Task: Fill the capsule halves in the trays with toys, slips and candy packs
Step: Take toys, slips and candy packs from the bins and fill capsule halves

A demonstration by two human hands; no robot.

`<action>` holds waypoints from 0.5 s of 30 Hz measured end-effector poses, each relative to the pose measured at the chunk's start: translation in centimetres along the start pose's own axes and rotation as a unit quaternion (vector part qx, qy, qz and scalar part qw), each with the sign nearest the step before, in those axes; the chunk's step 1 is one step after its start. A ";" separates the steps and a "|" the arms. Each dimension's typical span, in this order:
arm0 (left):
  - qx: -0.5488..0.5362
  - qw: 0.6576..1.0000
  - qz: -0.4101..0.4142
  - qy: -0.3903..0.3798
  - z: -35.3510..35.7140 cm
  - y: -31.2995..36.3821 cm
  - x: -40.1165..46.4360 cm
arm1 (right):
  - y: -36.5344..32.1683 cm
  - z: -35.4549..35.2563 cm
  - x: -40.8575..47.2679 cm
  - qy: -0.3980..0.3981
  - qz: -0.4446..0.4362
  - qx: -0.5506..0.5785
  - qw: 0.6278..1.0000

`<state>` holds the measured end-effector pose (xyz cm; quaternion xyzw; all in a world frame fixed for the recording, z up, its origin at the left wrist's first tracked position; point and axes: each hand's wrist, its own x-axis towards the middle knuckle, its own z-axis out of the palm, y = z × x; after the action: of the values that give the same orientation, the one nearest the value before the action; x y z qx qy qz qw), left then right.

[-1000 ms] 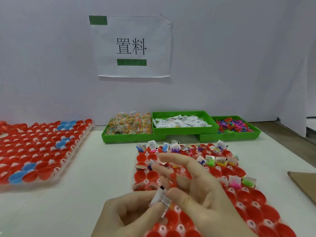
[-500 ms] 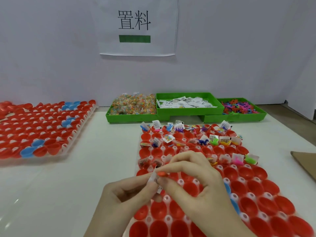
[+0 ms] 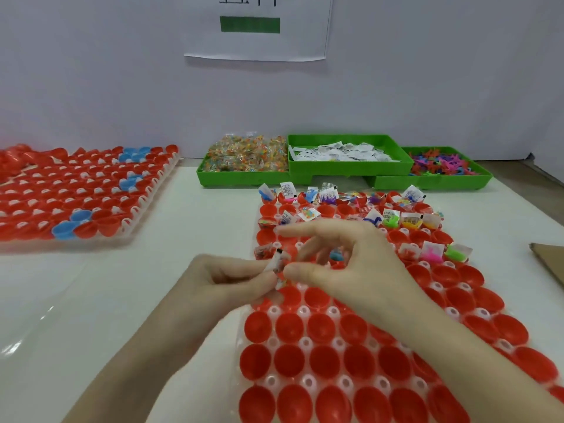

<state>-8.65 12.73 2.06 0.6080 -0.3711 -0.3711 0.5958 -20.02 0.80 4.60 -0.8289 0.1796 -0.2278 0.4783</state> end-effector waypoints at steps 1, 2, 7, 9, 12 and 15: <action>0.016 1.000 0.006 -0.004 -0.2 0.3 0.5 | 0.0 -0.1 0.4 -0.006 -0.001 -0.021 1.000; 0.025 1.000 0.011 -0.001 -0.4 0.9 0.9 | 0.1 -0.2 0.7 -0.013 -0.007 -0.037 0.999; 0.042 0.998 0.037 0.016 -1.4 2.6 2.6 | -1.1 -0.9 2.7 -0.022 -0.085 -0.064 0.994; 0.022 0.999 0.025 0.027 -1.6 2.7 3.0 | -1.0 -1.3 3.1 -0.035 -0.088 -0.030 0.995; -0.040 0.997 -0.005 0.059 -1.5 2.2 3.4 | -0.6 -1.4 3.4 -0.046 -0.080 0.017 0.996; -0.063 0.994 0.009 0.094 -1.0 1.1 3.4 | -0.2 -0.9 3.6 -0.041 -0.066 0.029 0.997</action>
<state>-6.21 10.16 3.15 0.5977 -0.2949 -0.3297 0.6686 -17.55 -1.63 5.89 -0.8334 0.0976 -0.2296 0.4931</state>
